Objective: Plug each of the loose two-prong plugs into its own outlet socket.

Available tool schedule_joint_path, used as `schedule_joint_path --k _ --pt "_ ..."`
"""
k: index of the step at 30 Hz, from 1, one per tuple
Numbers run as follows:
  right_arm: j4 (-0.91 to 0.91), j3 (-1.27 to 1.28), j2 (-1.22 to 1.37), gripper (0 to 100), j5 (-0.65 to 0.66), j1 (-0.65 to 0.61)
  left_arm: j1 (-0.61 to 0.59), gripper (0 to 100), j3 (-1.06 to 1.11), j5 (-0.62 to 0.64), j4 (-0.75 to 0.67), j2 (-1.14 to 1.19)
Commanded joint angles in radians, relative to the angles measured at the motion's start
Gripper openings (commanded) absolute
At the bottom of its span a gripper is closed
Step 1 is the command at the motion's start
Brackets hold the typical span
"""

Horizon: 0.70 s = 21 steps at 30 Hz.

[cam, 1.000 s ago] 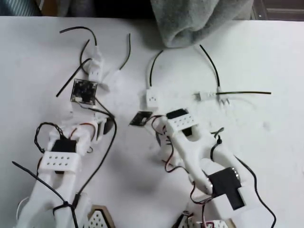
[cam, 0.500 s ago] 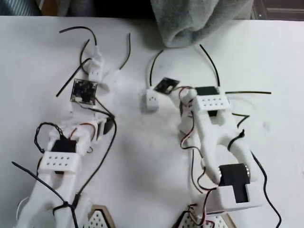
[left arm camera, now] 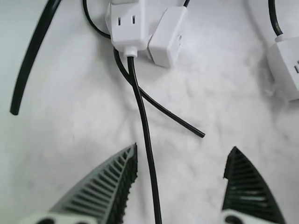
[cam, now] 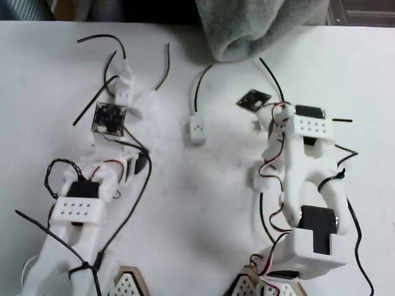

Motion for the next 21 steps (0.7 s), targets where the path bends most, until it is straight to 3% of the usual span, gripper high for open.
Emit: schedule_joint_path --k 1,9,16,21 --pt "0.131 -0.104 -0.053 26.5 -0.054 -0.061 0.021 29 -0.003 0.002 -0.025 -0.022" --pt "0.137 -0.043 -0.070 26.5 -0.344 -0.259 0.018 29 -0.003 0.002 -0.025 -0.022" --pt "-0.102 0.175 -0.067 26.5 -0.535 -0.194 0.021 29 -0.003 0.002 -0.025 -0.022" --pt "-0.214 0.285 -0.065 26.5 -0.569 -0.174 0.022 29 -0.003 0.002 -0.025 -0.022"
